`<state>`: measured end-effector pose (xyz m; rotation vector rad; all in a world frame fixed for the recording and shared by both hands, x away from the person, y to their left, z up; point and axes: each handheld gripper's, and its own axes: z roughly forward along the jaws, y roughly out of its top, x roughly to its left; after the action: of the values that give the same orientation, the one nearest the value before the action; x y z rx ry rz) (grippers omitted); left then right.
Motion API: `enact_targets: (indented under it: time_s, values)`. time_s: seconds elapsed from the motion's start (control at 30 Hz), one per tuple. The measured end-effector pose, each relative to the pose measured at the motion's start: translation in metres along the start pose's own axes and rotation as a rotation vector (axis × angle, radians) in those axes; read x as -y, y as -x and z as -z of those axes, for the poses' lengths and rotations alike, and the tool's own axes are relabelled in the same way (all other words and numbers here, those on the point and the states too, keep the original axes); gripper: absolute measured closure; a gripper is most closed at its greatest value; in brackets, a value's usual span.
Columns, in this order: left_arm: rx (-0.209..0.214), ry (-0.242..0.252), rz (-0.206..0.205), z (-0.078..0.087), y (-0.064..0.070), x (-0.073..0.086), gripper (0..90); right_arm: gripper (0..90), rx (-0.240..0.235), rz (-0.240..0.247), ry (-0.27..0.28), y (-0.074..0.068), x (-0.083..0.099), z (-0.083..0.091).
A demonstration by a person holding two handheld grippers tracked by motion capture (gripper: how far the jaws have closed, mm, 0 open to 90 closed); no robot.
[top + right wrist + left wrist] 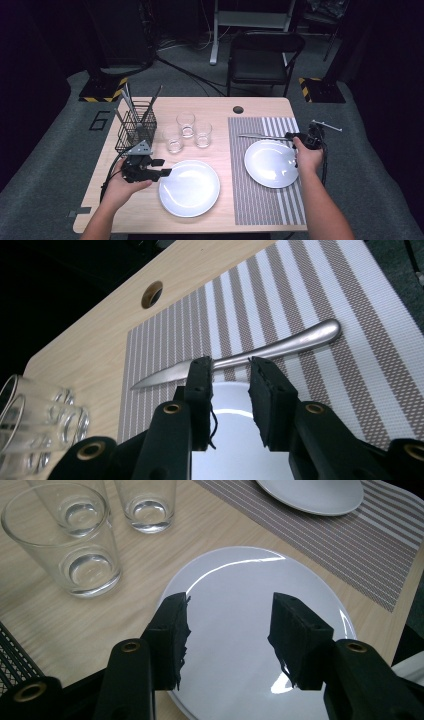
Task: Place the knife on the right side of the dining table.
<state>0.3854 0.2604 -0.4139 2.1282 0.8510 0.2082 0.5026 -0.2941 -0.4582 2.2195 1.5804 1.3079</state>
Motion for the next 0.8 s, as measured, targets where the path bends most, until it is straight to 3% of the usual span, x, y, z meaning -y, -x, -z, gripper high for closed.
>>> enact_targets:
  time_s: [0.47, 0.6, 0.8]
  values:
    - [-0.007, -0.009, 0.004, 0.001, -0.007, -0.002, 49.3, 68.7, -0.063, 0.115, -0.019, -0.032, 0.026, 0.017]
    - [-0.007, -0.005, 0.006, 0.001, -0.009, -0.003, 49.5, 68.1, -0.070, 0.170, -0.024, -0.040, 0.035, 0.020]
    - [-0.007, -0.017, -0.001, 0.001, -0.010, -0.005, 51.4, 67.7, -0.102, 0.194, -0.040, -0.050, 0.049, 0.023]
